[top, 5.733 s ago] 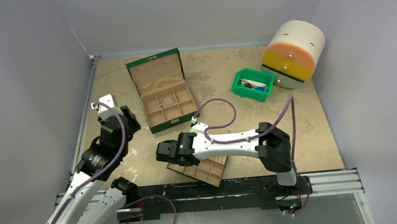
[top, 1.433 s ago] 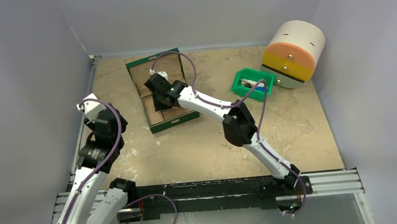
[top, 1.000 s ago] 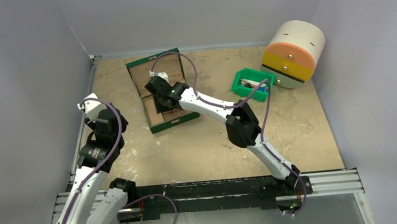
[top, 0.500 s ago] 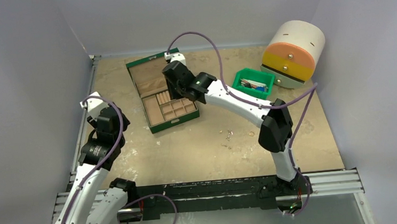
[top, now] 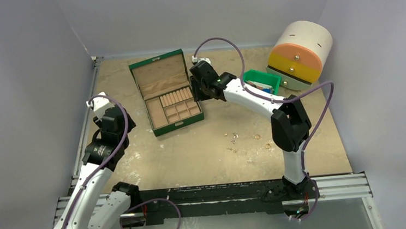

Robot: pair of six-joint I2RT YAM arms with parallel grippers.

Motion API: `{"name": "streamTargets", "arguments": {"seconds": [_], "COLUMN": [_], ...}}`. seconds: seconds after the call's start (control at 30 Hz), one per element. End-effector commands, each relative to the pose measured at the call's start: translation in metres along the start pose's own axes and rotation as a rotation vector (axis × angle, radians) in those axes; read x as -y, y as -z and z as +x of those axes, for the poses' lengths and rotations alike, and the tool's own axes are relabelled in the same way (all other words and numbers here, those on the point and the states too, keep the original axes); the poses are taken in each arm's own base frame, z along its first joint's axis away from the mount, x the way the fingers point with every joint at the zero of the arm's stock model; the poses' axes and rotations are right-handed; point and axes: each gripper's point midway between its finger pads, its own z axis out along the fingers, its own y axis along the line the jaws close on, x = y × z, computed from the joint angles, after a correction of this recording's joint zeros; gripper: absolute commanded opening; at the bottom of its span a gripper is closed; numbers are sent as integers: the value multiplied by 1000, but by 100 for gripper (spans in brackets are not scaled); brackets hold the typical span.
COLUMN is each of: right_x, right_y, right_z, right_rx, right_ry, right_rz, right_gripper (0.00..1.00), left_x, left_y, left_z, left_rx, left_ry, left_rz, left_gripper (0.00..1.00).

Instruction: Organize the mixed jewelry

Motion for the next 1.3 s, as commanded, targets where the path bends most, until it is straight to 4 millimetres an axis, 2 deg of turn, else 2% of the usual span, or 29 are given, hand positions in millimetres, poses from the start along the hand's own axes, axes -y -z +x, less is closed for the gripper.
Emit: {"name": "streamTargets", "arguments": {"seconds": [0.0,0.57,0.9,1.27], "right_x": [-14,-12,-14,-6], "right_y": [1,-49,-61,-79], "right_z": [-18,0,-3,18], "right_rx": [42,-45,-53,-104], "right_ry": [-43,-70,-76,-63], "right_rz": [-86,-88,-84,-40], "right_gripper": [48,49,50,49], "left_x": [9,11,12,13], "left_y": [2,-1,0,0], "left_z": [-18,-16,-16,-16], "left_rx": [43,32,33,35], "left_ry": [19,7,7,9], "left_rz": [34,38,42,48], "left_gripper": [49,48,48,48]}}
